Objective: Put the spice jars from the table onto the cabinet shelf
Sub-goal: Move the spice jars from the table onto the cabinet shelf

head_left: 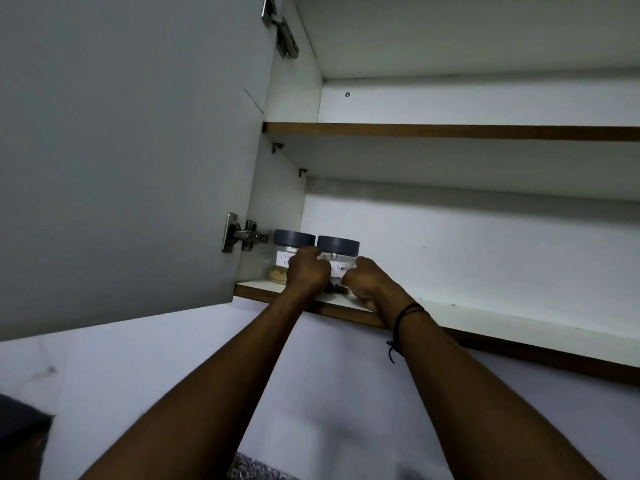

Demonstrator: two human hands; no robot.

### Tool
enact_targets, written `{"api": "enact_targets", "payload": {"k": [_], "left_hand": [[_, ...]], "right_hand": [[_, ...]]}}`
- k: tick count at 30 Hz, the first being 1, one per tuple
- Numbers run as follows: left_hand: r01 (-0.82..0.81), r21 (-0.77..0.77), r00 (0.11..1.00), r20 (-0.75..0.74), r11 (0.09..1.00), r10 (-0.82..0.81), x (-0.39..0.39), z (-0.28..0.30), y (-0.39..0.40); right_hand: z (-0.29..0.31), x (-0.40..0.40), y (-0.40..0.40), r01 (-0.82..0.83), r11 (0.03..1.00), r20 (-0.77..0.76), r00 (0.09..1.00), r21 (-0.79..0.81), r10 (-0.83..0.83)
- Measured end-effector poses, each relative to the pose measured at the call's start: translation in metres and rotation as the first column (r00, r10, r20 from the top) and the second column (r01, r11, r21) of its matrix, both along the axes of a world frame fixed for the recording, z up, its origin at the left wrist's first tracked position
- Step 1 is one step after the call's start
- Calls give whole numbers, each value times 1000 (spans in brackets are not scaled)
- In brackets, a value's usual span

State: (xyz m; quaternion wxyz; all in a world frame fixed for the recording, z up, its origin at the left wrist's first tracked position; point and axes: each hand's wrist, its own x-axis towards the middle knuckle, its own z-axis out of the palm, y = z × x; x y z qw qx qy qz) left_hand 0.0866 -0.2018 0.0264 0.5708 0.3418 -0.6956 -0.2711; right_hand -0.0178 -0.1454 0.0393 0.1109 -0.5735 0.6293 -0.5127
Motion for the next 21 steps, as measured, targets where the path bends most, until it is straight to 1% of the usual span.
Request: {"api": "enact_targets", "payload": {"k": [2, 4, 5, 7, 8, 10, 11, 13, 14, 16, 19, 21], "left_hand": [[-11, -18, 1000, 4, 1000, 11, 1, -2, 4], [-21, -64, 1000, -3, 998, 21, 6, -4, 12], [-10, -103, 1000, -27, 995, 8, 9, -7, 17], [36, -204, 992, -111, 978, -60, 16, -19, 30], [54, -257, 985, -145, 965, -94, 21, -30, 38], [54, -357, 975, -183, 932, -127, 31, -55, 56], [60, -389, 971, -192, 919, -144, 34, -67, 62], [84, -391, 964, -202, 916, -174, 38, -94, 74], [101, -368, 963, -198, 924, -184, 40, -109, 79], [141, -295, 963, -180, 945, -200, 41, -142, 86], [214, -180, 961, -137, 960, -239, 38, -199, 95], [282, -118, 952, -88, 952, -293, 36, -237, 102]], "right_hand": [[0, 2, 5, 46, 999, -11, 999, -8, -46], [1, 5, 12, 126, 992, -123, 984, -19, -127], [-1, 8, 18, 165, 985, -189, 967, -47, -171], [-7, 13, 30, 203, 964, -281, 928, -175, -246], [-14, 15, 39, 202, 944, -286, 918, -261, -276], [-32, 24, 58, 176, 885, -237, 924, -431, -300], [-44, 28, 67, 155, 858, -212, 933, -490, -290], [-75, 35, 84, 118, 825, -191, 946, -553, -263], [-92, 37, 91, 108, 825, -191, 949, -554, -253], [-129, 38, 101, 118, 855, -178, 955, -506, -237], [-190, 41, 105, 152, 922, -130, 969, -355, -210], [-235, 45, 107, 171, 949, -87, 976, -264, -200]]}}
